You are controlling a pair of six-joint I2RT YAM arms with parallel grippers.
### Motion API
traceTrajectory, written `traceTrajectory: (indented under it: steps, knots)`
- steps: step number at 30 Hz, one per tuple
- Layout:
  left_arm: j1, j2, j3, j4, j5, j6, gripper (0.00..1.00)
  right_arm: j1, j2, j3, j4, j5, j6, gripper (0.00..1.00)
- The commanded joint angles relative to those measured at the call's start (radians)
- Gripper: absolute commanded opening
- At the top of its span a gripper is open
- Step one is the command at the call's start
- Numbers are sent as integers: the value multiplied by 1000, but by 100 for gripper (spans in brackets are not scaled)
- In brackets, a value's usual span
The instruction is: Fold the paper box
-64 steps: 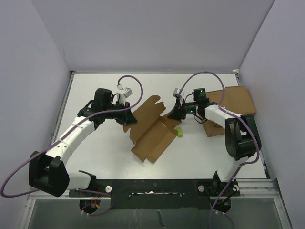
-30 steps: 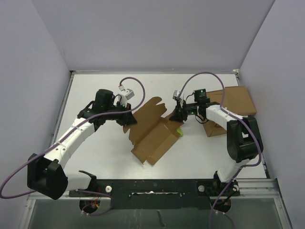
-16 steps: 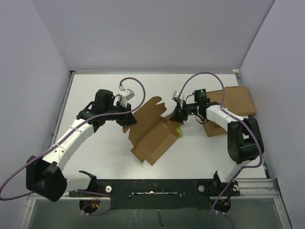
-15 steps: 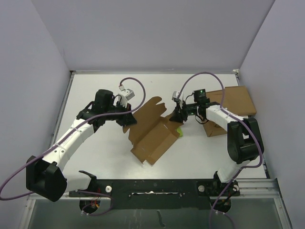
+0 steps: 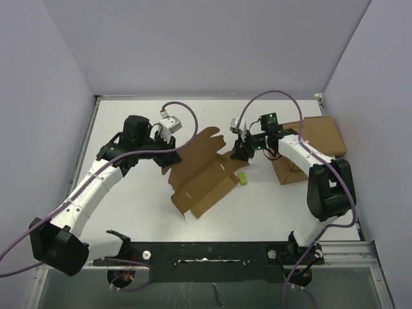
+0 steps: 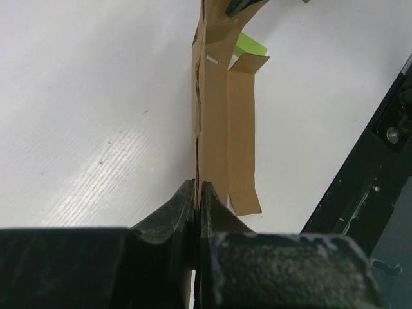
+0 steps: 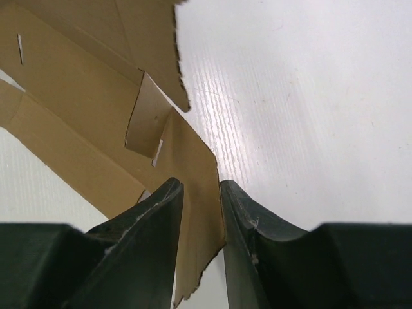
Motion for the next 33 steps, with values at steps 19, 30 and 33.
traceTrajectory:
  steps: [19, 30, 33]
  knots:
    - [-4, 41, 284, -147, 5, 150, 0, 52, -74, -91, 364, 166, 220, 0]
    - [8, 89, 282, -200, -111, 169, 0, 164, -66, -153, 601, 436, 327, 0]
    - [25, 91, 287, -192, -185, 187, 0, 154, -61, -151, 595, 425, 343, 0]
